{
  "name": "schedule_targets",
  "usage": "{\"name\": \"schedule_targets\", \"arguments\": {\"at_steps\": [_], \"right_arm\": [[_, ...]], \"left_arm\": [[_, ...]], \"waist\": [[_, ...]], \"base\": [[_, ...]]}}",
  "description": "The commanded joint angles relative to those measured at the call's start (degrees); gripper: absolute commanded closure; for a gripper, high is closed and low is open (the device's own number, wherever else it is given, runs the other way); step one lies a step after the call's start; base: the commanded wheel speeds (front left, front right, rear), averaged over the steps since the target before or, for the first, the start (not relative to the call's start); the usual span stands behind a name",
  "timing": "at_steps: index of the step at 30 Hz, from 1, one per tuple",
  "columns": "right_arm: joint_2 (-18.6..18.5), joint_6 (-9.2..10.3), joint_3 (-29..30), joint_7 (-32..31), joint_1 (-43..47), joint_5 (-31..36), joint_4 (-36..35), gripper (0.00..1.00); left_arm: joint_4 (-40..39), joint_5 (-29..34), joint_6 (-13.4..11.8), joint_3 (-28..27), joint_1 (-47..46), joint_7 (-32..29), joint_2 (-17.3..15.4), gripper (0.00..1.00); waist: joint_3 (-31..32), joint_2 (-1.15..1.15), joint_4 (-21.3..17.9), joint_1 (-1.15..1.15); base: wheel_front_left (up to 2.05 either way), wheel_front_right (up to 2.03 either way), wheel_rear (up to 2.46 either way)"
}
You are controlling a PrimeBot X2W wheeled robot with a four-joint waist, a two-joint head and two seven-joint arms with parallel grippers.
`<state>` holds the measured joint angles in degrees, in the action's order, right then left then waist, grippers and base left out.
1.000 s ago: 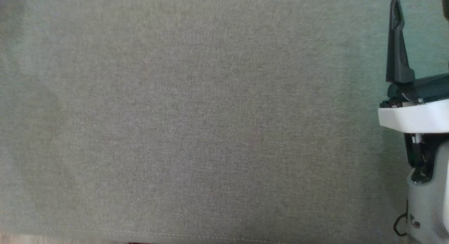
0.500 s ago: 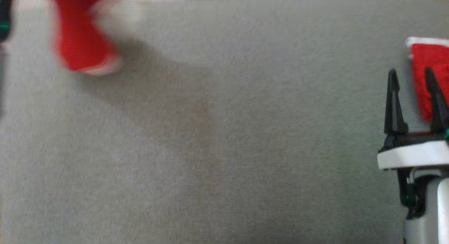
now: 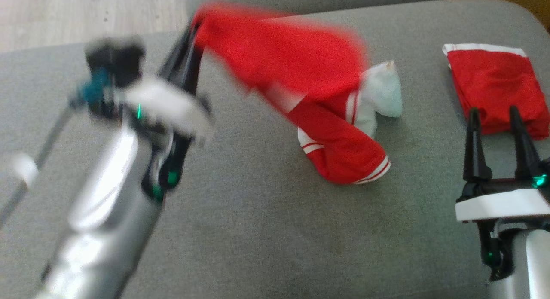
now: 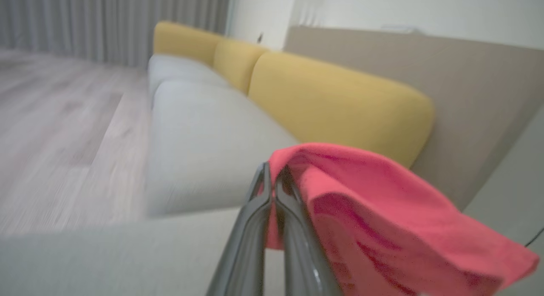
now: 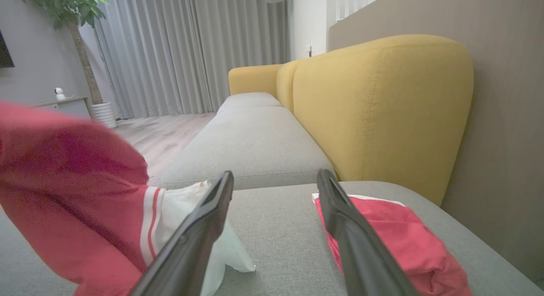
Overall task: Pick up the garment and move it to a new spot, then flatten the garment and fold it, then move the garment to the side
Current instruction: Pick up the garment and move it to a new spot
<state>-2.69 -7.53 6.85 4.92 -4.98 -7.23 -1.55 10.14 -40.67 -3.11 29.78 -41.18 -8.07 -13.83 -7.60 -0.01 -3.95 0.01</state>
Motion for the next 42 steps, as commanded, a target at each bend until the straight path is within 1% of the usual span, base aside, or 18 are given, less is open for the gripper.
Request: {"name": "schedule_targets", "arguments": {"at_steps": [1, 2, 5, 9, 10, 11, 12, 16, 19, 23, 27, 31, 38, 39, 42], "right_arm": [[-0.2, 0.04, -1.9, 0.7, -1.5, -0.4, -1.4, 0.0], [-0.2, 0.04, -2.0, 0.9, -1.7, -0.4, -1.2, 0.0], [-0.2, 0.04, -2.1, 1.3, -2.4, -0.2, -0.6, 0.0], [-0.2, 0.04, -2.2, 1.6, -3.3, 0.1, 0.2, 0.0], [-0.2, 0.04, -2.2, 1.7, -3.5, 0.2, 0.4, 0.0], [-0.2, 0.04, -2.2, 1.8, -3.7, 0.3, 0.6, 0.0], [-0.2, 0.04, -2.3, 1.8, -3.8, 0.4, 0.7, 0.0], [-0.2, 0.04, -2.6, 1.9, -4.4, 0.8, 1.5, 0.0], [-0.2, 0.04, -2.8, 1.9, -4.6, 1.2, 2.0, 0.0], [-0.2, 0.04, -3.0, 1.7, -4.6, 2.0, 2.5, 0.0], [-0.2, 0.04, -3.0, 1.3, -4.3, 2.7, 2.6, 0.0], [-0.2, 0.04, -2.7, 0.8, -3.3, 3.1, 2.6, 0.0], [-0.2, 0.04, -3.2, 0.1, 0.7, 3.3, 2.4, 0.0], [-0.2, 0.04, -3.4, -0.1, 2.1, 3.2, 2.0, 0.0], [-0.2, 0.04, -3.6, -0.2, 4.4, 2.6, 1.4, 0.0]], "left_arm": [[1.0, -0.8, -0.8, -2.9, 2.0, 1.9, -2.1, 1.0], [2.8, -1.2, -1.0, -3.3, 4.2, 3.0, -2.3, 1.0], [9.0, 0.3, -1.4, -3.6, 8.3, 6.9, -4.1, 1.0], [16.4, -0.3, -1.4, -5.0, 10.4, 10.4, -4.5, 1.0], [17.8, -0.3, -1.4, -5.2, 10.4, 11.3, -4.4, 0.8], [18.9, -0.4, -1.2, -5.4, 10.3, 12.0, -4.1, 0.52], [19.9, -0.5, -0.9, -5.5, 10.0, 12.9, -3.8, 0.0], [22.5, -0.4, 0.1, -5.6, 9.1, 16.3, -2.5, 0.0], [23.4, 0.7, 0.6, -4.9, 8.7, 18.7, -2.2, 0.0], [22.5, 1.9, 0.8, -4.6, 9.5, 20.9, -2.1, 0.0], [20.4, 2.7, 0.4, -4.5, 11.8, 21.9, -2.1, 0.0], [16.1, 3.8, -0.7, -4.5, 16.9, 22.7, -2.1, 0.0], [6.4, 6.9, -4.8, -5.4, 28.3, 23.0, -1.8, 0.0], [3.7, 7.5, -5.9, -6.1, 31.4, 23.0, -1.5, 0.0], [0.6, 8.3, -7.2, -6.8, 35.4, 23.1, -1.4, 0.0]], "waist": [[-1.4, 0.01, -0.7, -0.01], [-2.1, 0.01, -0.9, -0.01], [-3.7, 0.01, -1.4, -0.01], [-5.8, 0.01, -1.5, -0.01], [-6.1, 0.01, -1.5, -0.01], [-6.5, 0.01, -1.4, -0.01], [-6.8, 0.01, -1.3, -0.01], [-6.9, 0.01, -0.7, -0.01], [-6.2, 0.01, -0.1, -0.01], [-4.3, 0.01, 0.9, -0.01], [-2.4, 0.01, 1.7, -0.01], [0.2, 0.01, 3.1, -0.01], [4.0, 0.01, 5.5, -0.01], [4.7, 0.01, 6.1, -0.01], [5.5, 0.01, 6.7, -0.01]], "base": [[0.0, 0.0, 0.0], [0.0, 0.0, 0.0], [0.0, 0.0, 0.0], [0.0, 0.0, 0.0], [0.0, 0.0, 0.0], [0.0, 0.0, 0.0], [0.0, 0.0, 0.0], [0.0, 0.0, 0.0], [0.0, 0.0, 0.0], [0.0, 0.0, 0.0], [0.0, 0.0, 0.0], [0.0, 0.0, 0.0], [0.0, 0.0, 0.0], [0.0, 0.0, 0.0], [0.0, 0.0, 0.0]]}}
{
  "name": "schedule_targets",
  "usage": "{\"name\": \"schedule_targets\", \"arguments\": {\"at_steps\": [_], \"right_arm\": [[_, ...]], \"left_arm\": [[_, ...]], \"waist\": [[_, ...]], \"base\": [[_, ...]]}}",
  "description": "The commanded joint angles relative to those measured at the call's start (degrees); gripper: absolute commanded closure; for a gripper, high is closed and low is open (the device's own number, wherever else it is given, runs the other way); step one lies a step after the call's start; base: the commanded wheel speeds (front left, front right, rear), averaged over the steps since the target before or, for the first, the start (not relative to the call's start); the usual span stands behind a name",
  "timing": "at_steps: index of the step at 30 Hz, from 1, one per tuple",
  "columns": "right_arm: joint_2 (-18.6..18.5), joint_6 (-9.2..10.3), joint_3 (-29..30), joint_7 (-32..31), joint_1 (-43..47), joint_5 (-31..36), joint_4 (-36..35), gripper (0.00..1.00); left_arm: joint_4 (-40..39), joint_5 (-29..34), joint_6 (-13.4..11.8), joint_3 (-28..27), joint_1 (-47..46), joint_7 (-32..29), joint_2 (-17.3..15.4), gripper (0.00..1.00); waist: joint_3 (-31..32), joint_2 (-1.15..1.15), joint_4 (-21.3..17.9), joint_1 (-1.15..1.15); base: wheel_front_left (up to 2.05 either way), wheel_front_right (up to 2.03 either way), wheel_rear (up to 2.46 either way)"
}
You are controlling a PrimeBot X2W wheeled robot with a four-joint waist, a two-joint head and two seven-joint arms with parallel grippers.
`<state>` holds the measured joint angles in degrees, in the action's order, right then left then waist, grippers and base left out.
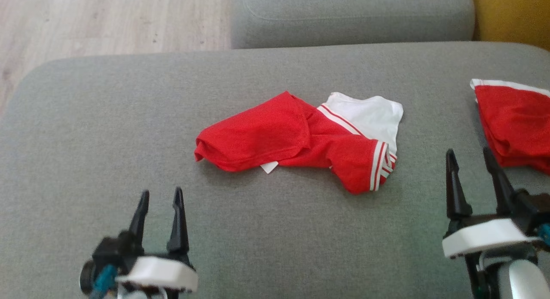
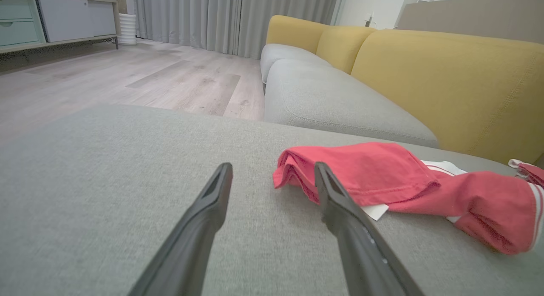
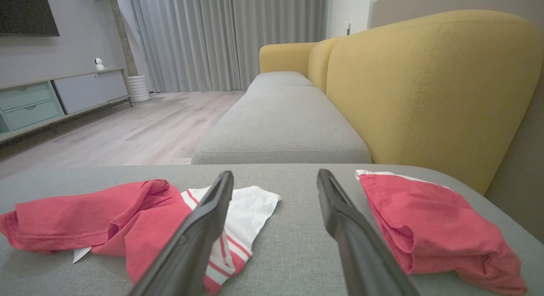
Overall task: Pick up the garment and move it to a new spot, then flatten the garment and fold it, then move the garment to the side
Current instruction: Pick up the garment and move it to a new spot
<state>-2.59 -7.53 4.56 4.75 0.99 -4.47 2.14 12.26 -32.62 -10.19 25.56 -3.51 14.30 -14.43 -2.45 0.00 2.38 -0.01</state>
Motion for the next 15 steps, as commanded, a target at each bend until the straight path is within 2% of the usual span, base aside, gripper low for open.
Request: {"name": "schedule_targets", "arguments": {"at_steps": [1, 5, 15], "right_arm": [[-0.3, 0.04, -1.5, 0.0, -0.8, -0.4, -2.3, 0.0], [-0.3, 0.04, -3.0, 0.4, 1.6, -1.4, -2.3, 0.0], [-0.3, 0.04, -5.7, 1.2, 3.2, -2.6, -0.8, 0.0]], "left_arm": [[-2.3, 0.5, -0.4, -2.6, -1.2, 0.7, -0.7, 0.0], [-4.4, 1.3, -1.4, -2.5, 1.8, 0.7, -0.6, 0.0], [-5.6, 1.3, -1.9, -2.2, 3.4, 0.6, -0.5, 0.0]], "waist": [[0.6, 0.0, 0.6, 0.01], [1.2, 0.0, 0.9, 0.01], [1.6, 0.0, 1.1, 0.01]], "base": [[0.0, 0.0, 0.0], [0.0, 0.0, 0.0], [0.0, 0.0, 0.0]]}}
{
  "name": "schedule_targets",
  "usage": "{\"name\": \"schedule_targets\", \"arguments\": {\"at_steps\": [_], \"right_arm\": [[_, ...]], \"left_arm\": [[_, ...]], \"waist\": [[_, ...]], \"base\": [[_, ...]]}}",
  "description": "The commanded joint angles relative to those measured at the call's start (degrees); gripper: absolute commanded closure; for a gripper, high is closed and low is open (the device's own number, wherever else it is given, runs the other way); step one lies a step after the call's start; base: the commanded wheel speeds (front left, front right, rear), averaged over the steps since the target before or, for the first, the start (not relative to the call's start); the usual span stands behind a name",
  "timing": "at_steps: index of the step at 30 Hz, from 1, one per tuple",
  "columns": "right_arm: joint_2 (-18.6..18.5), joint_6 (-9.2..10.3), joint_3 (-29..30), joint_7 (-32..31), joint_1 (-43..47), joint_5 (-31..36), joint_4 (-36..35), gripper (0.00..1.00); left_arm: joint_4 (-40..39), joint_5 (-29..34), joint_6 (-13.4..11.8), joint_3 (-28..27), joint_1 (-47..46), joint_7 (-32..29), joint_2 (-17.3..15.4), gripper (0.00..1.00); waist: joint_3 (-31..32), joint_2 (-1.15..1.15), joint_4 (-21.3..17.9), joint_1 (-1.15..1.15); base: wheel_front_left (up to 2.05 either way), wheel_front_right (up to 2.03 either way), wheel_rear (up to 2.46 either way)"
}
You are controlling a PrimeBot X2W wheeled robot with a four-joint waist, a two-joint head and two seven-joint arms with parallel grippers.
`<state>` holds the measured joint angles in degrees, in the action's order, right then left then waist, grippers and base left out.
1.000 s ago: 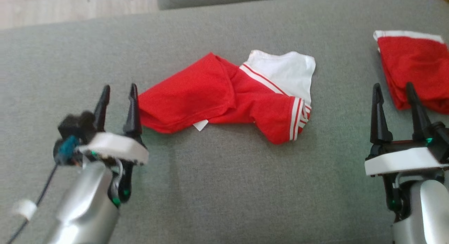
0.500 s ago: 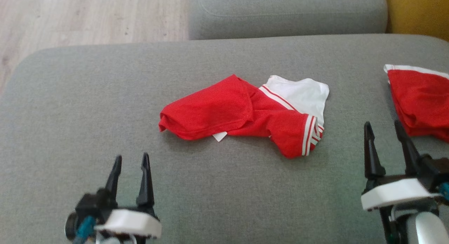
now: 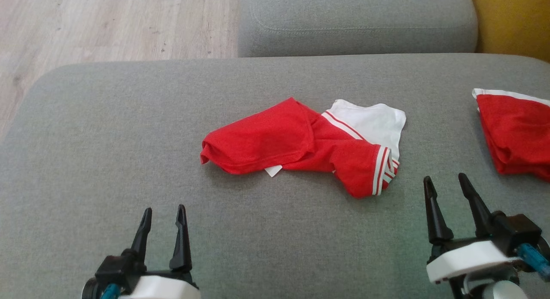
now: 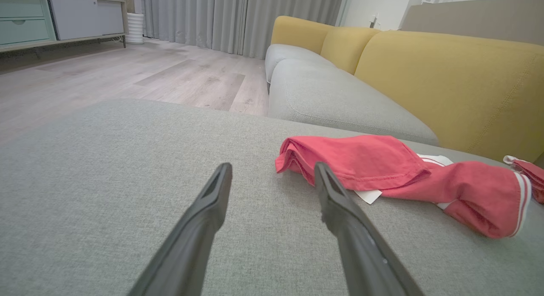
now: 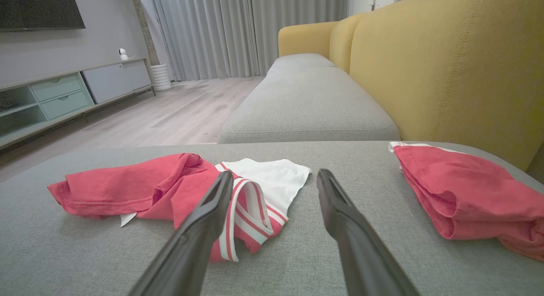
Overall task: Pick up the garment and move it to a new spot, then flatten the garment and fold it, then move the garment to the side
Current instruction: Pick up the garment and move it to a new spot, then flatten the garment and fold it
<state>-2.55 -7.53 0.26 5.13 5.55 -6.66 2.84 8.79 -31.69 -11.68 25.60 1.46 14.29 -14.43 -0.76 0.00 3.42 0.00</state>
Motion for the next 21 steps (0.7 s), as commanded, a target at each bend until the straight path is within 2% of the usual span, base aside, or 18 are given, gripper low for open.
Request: {"name": "schedule_targets", "arguments": {"at_steps": [1, 21], "right_arm": [[-0.3, 0.04, -1.4, 0.9, -1.4, -0.4, -1.5, 0.0], [-0.3, 0.04, -0.7, 0.9, -2.1, 0.1, -1.5, 0.0]], "left_arm": [[-2.2, 0.4, -0.4, -2.2, -1.7, 0.5, -0.5, 0.0], [-2.7, 0.4, -0.8, -1.6, -2.5, 0.1, -1.0, 0.0]], "waist": [[-0.1, 0.0, 0.0, 0.0], [-1.5, 0.0, 0.0, 0.0]], "base": [[0.0, 0.0, 0.0], [0.0, 0.0, 0.0]]}}
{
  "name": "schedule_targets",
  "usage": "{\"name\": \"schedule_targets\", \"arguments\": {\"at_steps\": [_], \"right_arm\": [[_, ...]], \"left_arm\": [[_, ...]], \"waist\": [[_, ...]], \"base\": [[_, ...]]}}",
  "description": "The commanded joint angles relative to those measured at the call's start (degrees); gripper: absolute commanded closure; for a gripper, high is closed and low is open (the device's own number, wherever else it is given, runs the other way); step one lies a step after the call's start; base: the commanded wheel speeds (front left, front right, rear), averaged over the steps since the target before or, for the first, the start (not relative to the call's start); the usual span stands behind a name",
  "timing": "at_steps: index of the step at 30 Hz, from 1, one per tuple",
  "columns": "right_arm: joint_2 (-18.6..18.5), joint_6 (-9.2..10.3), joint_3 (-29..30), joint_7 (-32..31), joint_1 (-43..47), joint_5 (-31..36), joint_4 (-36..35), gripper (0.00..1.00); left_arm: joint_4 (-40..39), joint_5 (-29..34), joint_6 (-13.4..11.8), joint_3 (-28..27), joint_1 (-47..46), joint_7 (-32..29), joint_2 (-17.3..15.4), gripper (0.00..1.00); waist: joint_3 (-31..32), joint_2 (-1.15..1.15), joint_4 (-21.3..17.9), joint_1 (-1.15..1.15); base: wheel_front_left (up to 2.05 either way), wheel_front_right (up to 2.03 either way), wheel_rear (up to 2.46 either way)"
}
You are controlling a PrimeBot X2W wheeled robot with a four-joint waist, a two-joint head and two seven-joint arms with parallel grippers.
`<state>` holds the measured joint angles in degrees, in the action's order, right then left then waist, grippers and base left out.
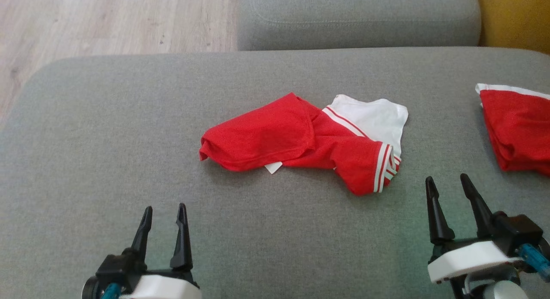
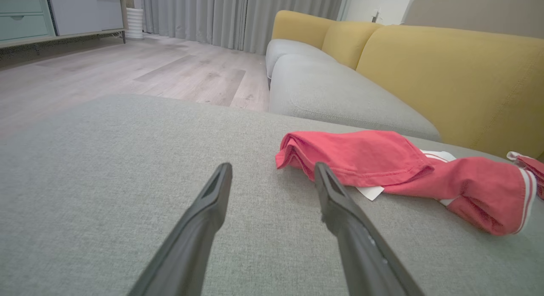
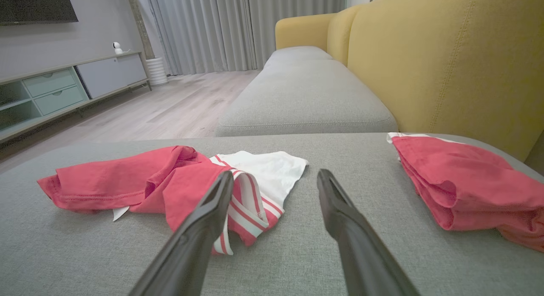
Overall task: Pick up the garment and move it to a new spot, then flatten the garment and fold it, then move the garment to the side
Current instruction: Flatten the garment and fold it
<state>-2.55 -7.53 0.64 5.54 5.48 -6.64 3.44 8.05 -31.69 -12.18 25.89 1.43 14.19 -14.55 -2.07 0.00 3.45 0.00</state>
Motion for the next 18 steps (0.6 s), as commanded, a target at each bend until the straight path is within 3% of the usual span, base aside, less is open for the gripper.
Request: {"name": "schedule_targets", "arguments": {"at_steps": [1, 8, 18], "right_arm": [[-0.3, 0.04, -1.1, 0.5, -2.1, 0.1, -2.1, 0.0], [-0.3, 0.04, -1.3, 0.1, -5.4, 1.2, -3.3, 0.0], [-0.3, 0.04, -3.6, 0.2, -11.0, 1.5, -3.3, 0.0]], "left_arm": [[-2.0, 0.6, -0.4, -1.7, -2.7, 0.0, -1.0, 0.0], [-2.9, 3.2, 1.2, 2.1, -8.9, -2.7, -0.2, 0.0], [5.9, 5.9, 7.6, 11.3, -24.7, -8.6, 7.8, 0.0]], "waist": [[-0.4, 0.0, -0.1, 0.0], [-4.9, 0.0, -1.2, 0.0], [-12.2, 0.0, -6.0, 0.0]], "base": [[0.0, 0.0, 0.0], [0.0, 0.0, 0.0], [0.0, 0.0, 0.0]]}}
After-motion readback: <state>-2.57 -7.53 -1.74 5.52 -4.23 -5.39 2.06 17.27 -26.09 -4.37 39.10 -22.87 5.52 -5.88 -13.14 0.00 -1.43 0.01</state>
